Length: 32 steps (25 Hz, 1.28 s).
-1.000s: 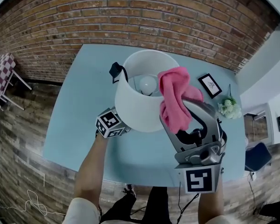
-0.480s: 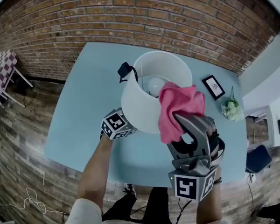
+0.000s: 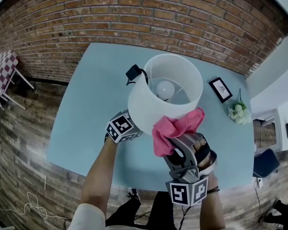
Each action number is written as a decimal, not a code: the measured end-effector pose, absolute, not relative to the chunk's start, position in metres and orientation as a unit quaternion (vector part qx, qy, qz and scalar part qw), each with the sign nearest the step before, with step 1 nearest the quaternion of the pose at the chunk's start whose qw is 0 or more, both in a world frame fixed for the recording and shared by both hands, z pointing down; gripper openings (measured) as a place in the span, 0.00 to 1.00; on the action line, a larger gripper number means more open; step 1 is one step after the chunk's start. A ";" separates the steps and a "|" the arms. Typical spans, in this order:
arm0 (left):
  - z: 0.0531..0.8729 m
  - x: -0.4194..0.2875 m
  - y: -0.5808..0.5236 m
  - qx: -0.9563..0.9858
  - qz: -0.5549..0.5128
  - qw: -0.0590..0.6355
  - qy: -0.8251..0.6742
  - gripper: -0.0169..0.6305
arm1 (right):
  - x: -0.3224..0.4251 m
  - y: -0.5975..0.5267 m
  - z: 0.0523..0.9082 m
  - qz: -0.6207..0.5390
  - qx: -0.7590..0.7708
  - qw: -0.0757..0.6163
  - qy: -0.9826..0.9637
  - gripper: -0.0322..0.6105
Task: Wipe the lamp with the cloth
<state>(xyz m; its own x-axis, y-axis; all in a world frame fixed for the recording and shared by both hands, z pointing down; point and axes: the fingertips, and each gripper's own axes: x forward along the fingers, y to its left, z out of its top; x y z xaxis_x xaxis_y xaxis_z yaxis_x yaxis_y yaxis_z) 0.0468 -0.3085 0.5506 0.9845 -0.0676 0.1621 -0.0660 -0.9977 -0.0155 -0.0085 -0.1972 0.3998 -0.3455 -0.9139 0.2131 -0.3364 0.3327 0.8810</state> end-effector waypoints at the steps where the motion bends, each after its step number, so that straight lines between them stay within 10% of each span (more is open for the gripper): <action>1: 0.551 0.047 -0.309 -0.996 -0.083 0.005 0.034 0.29 | -0.009 -0.196 0.405 -0.381 0.428 0.379 -0.726 0.37; 19: 0.553 0.027 -0.318 -0.937 -0.096 0.003 0.335 0.48 | 0.023 -0.159 0.410 -0.258 0.472 0.310 -0.784 0.36; 27: 0.560 0.040 -0.334 -0.869 -0.112 -0.005 0.481 0.48 | 0.086 -0.158 0.339 -0.255 0.549 0.204 -0.769 0.36; 32: 0.557 0.049 -0.336 -0.858 -0.097 -0.008 0.505 0.31 | 0.114 -0.158 0.314 -0.261 0.575 0.177 -0.755 0.36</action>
<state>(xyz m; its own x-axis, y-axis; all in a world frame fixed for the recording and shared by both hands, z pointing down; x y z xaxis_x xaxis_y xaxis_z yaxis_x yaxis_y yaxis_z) 0.0485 -0.3363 0.5571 0.4709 -0.8649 0.1735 -0.8680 -0.4894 -0.0840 0.1138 -0.1582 0.3144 -0.2752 -0.9608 -0.0333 -0.7761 0.2016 0.5975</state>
